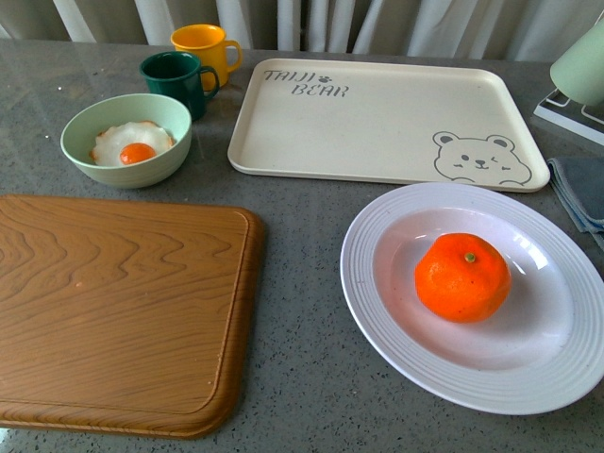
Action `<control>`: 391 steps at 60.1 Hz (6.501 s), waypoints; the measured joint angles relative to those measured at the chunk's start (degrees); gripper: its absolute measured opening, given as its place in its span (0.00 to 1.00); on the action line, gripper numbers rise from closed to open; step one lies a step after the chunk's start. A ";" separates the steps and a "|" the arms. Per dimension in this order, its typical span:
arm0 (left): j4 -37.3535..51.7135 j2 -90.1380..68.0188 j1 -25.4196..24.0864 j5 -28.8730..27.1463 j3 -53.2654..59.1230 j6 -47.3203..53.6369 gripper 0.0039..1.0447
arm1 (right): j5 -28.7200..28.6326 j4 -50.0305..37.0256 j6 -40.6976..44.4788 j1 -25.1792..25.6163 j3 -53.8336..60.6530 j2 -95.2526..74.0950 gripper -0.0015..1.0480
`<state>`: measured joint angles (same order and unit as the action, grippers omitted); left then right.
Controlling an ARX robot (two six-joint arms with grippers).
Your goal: Place orange and plate with both arms
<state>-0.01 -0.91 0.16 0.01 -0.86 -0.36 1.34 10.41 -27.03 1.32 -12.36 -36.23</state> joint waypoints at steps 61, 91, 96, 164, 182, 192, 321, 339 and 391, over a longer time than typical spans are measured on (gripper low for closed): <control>0.00 0.00 0.00 0.00 0.00 0.00 0.92 | 0.13 -49.64 -17.18 -8.46 3.87 -55.63 0.91; 0.00 0.00 0.00 0.00 0.00 0.02 0.92 | -0.55 -58.77 -15.76 -9.18 -2.05 -66.95 0.91; 0.00 0.00 0.00 0.00 0.00 0.02 0.92 | -0.63 -59.25 -15.43 -9.46 -2.49 -67.93 0.91; 0.00 0.00 0.00 0.00 0.00 0.02 0.92 | 1.33 -55.41 -15.87 -9.05 -3.37 -69.70 0.32; 0.00 0.00 0.00 0.00 0.00 0.02 0.92 | -1.60 -55.41 -20.83 -8.55 -2.82 -69.44 0.16; 0.00 0.00 0.00 0.00 0.00 0.02 0.92 | -2.25 -55.95 -22.29 -8.31 -2.60 -69.02 0.14; 0.00 0.00 0.00 0.00 0.00 0.02 0.92 | -8.70 -62.47 -32.81 -7.52 -7.39 -57.90 0.03; 0.00 0.00 0.00 0.00 0.00 0.02 0.92 | -7.93 -64.02 -35.63 -10.40 -23.71 -72.85 0.03; 0.00 0.00 0.00 0.00 0.00 0.02 0.92 | -5.68 -44.33 -39.60 -12.57 -61.94 -94.88 0.03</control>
<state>-0.01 -0.91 0.16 0.01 -0.86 -0.34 -4.34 -33.91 -66.63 -11.25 -74.30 -131.11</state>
